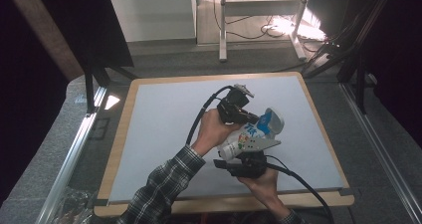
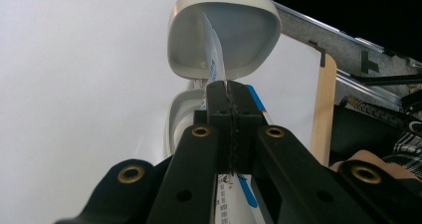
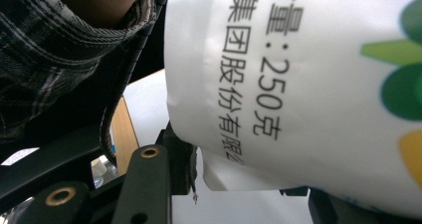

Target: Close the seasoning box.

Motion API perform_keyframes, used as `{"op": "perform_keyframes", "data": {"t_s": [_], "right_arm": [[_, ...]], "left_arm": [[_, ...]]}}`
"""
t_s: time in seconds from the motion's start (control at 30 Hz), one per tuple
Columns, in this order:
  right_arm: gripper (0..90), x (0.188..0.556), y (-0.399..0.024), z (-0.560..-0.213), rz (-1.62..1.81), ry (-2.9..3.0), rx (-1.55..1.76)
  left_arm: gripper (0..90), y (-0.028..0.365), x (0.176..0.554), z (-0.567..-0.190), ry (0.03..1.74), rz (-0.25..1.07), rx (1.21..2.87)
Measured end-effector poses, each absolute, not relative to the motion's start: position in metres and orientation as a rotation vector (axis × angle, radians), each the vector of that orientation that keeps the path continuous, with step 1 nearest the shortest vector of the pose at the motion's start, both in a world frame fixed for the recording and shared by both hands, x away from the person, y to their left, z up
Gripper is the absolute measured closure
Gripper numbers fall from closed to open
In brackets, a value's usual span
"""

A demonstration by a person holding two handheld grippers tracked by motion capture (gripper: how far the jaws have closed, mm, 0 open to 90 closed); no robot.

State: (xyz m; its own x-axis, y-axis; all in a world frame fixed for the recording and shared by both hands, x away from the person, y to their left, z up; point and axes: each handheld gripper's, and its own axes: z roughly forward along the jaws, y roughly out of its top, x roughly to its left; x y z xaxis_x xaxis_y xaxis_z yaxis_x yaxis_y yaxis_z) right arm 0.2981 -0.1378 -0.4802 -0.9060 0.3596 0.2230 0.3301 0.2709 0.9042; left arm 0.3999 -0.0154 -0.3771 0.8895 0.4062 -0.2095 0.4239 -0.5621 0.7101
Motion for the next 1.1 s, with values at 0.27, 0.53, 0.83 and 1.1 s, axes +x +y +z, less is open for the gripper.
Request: {"op": "perform_keyframes", "data": {"t_s": [0.27, 0.53, 0.83, 1.1], "right_arm": [[58.7, 0.2983, -0.1373, -0.4799, 1.76, 2.483, 0.676], [58.7, 0.299, -0.1367, -0.4798, 1.761, 2.479, 0.679], [58.7, 0.2996, -0.1354, -0.4788, 1.764, 2.48, 0.678], [58.7, 0.3, -0.1345, -0.4779, 1.766, 2.477, 0.678]], "left_arm": [[89.7, -0.0156, 0.4, -0.3764, 0.593, -0.027, 2.233], [89.7, -0.0156, 0.401, -0.3762, 0.592, -0.025, 2.238], [89.7, -0.0156, 0.4013, -0.3754, 0.593, -0.026, 2.238], [89.7, -0.0156, 0.4021, -0.3747, 0.594, -0.024, 2.239]]}}
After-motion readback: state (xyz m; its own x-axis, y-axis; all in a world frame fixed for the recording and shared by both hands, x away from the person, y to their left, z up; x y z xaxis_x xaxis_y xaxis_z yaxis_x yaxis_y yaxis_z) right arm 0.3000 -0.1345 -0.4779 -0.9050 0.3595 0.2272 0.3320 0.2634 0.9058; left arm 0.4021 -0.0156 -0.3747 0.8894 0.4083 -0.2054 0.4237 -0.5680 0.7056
